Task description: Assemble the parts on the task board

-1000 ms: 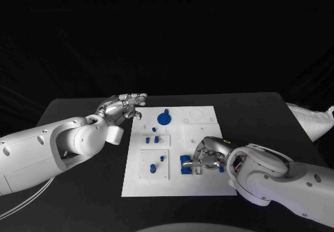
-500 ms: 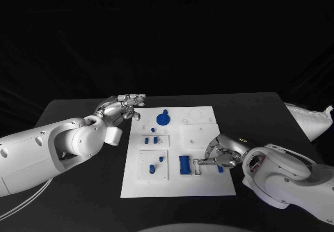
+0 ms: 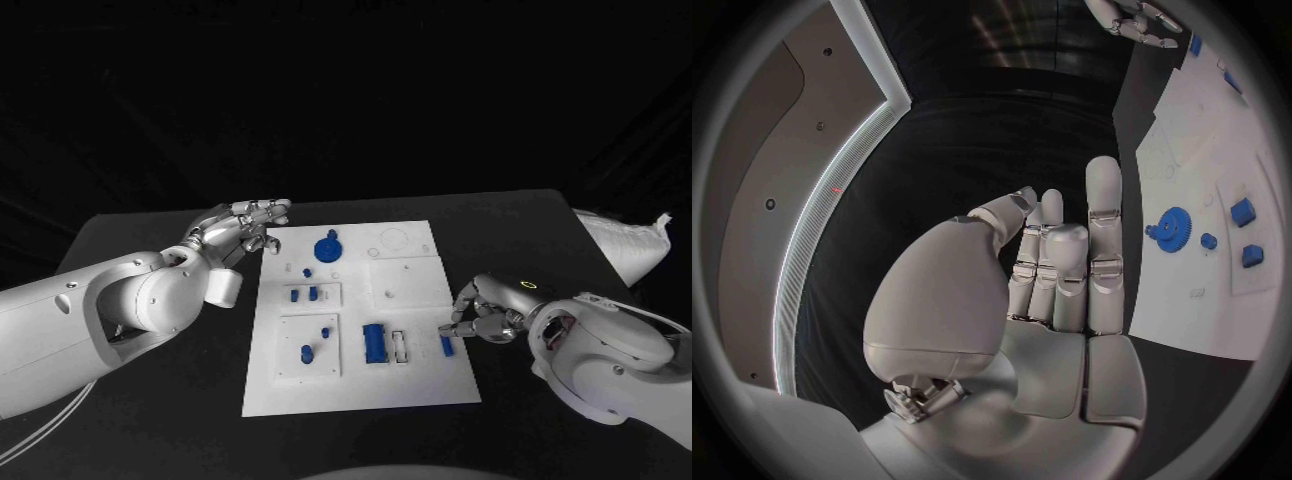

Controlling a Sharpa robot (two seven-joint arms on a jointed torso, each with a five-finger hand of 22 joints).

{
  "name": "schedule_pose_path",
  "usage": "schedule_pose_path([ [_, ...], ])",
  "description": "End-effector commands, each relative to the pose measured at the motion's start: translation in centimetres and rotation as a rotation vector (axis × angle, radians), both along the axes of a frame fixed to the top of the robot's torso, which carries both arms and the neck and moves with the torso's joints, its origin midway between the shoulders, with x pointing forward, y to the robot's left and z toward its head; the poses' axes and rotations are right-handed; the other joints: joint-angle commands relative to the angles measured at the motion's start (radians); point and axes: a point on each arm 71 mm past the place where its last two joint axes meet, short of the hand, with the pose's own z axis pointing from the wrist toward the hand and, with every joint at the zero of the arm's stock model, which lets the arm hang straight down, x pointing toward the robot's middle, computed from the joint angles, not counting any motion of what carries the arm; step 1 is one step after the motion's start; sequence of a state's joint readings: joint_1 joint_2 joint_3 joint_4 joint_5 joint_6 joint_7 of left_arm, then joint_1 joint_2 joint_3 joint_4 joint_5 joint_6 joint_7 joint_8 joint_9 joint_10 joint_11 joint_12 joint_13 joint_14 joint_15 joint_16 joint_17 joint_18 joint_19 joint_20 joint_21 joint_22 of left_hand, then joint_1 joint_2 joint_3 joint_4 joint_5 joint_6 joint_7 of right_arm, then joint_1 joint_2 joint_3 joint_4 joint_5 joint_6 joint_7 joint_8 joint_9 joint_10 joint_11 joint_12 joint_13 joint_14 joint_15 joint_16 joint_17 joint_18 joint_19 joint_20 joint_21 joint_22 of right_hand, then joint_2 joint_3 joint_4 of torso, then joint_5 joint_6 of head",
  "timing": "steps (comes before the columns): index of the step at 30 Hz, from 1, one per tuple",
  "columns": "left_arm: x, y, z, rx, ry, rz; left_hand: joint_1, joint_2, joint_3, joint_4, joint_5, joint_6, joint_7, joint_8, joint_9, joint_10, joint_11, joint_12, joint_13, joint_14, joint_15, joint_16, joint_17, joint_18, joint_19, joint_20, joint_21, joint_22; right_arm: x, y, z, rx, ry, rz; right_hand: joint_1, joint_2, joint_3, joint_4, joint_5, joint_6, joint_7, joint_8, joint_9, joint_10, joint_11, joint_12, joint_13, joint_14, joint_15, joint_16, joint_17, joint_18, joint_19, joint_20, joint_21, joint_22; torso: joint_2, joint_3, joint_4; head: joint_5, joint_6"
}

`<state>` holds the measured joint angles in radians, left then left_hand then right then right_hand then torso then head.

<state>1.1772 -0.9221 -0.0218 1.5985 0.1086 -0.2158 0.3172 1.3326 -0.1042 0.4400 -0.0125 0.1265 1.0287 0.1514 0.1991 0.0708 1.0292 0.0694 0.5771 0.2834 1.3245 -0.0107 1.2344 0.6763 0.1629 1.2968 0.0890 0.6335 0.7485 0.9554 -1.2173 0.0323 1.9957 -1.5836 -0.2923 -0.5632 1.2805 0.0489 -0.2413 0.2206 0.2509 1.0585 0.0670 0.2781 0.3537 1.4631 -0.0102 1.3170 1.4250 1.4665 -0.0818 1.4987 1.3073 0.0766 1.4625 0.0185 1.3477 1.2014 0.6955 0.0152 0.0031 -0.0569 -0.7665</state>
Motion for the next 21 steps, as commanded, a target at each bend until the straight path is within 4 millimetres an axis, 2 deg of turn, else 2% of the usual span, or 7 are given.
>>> schedule_pose_path([
  [1,-0.1,-0.2,0.1,-0.009,-0.009,-0.020,-0.006,0.006,-0.005,-0.001,0.004,-0.006,0.002,0.005,0.000,-0.009,0.001,0.003,-0.001,-0.010,0.000,-0.003,-0.001,0.018,-0.009,0.000,-0.005,-0.001,-0.1,0.0,-0.2,-0.104,-0.008,0.043,-0.017,-0.001,-0.004,0.007,-0.007,0.008,-0.001,-0.002,0.003,0.012,-0.002,0.005,-0.040,0.080,0.001,0.003,0.136,-0.003,0.001,0.005,0.002,0.002,-0.001,0.0010,0.0026,-0.001,-0.001],
  [5,0.0,-0.2,0.1,-0.008,-0.008,-0.019,-0.006,0.006,-0.005,-0.001,0.004,-0.006,0.002,0.005,0.000,-0.009,0.001,0.003,-0.001,-0.010,0.000,-0.003,-0.001,0.018,-0.009,0.000,-0.005,-0.001,0.0,-0.3,-0.7,-0.142,0.007,0.045,-0.027,-0.003,-0.010,0.019,-0.011,0.006,-0.001,-0.007,0.006,0.005,-0.002,-0.010,-0.050,0.078,0.001,-0.002,0.127,-0.001,-0.002,0.004,-0.004,-0.007,0.000,-0.0005,0.0032,0.000,-0.004],
  [12,0.0,-0.2,0.1,-0.008,-0.008,-0.019,-0.007,0.007,-0.006,0.000,0.004,-0.007,0.002,0.005,0.000,-0.010,0.001,0.003,-0.001,-0.010,0.000,-0.003,-0.002,0.017,-0.009,0.000,-0.005,-0.001,0.0,0.1,-1.7,-0.142,0.028,0.051,-0.023,0.000,-0.009,0.021,-0.001,0.003,0.000,-0.012,0.007,0.007,-0.002,-0.007,-0.047,0.078,0.001,-0.001,0.129,-0.002,-0.001,0.003,-0.002,-0.003,0.000,-0.0005,0.0025,0.003,-0.007],
  [16,0.0,-0.2,0.1,-0.008,-0.008,-0.020,-0.007,0.007,-0.006,0.000,0.004,-0.007,0.002,0.005,0.000,-0.010,0.001,0.003,-0.001,-0.010,0.000,-0.003,-0.002,0.017,-0.009,0.000,-0.005,-0.001,0.0,0.5,-2.2,-0.137,0.037,0.059,-0.012,0.001,-0.006,0.018,0.007,0.002,0.000,-0.017,0.008,0.007,-0.002,-0.007,-0.045,0.079,0.001,0.000,0.130,-0.002,-0.001,0.003,-0.001,-0.001,0.001,0.0009,0.0041,0.006,-0.007],
  [21,0.0,-0.2,0.1,-0.008,-0.008,-0.019,-0.007,0.007,-0.006,0.000,0.004,-0.007,0.002,0.005,0.000,-0.010,0.001,0.003,-0.001,-0.010,0.000,-0.003,-0.002,0.017,-0.009,0.000,-0.005,-0.001,0.1,0.9,-2.6,-0.139,0.048,0.066,0.004,0.004,0.000,0.012,0.009,0.005,0.000,-0.020,0.009,0.008,-0.002,-0.005,-0.044,0.079,0.001,0.000,0.132,-0.002,-0.001,0.003,-0.001,0.000,0.000,-0.0007,0.0030,0.007,-0.010],
])
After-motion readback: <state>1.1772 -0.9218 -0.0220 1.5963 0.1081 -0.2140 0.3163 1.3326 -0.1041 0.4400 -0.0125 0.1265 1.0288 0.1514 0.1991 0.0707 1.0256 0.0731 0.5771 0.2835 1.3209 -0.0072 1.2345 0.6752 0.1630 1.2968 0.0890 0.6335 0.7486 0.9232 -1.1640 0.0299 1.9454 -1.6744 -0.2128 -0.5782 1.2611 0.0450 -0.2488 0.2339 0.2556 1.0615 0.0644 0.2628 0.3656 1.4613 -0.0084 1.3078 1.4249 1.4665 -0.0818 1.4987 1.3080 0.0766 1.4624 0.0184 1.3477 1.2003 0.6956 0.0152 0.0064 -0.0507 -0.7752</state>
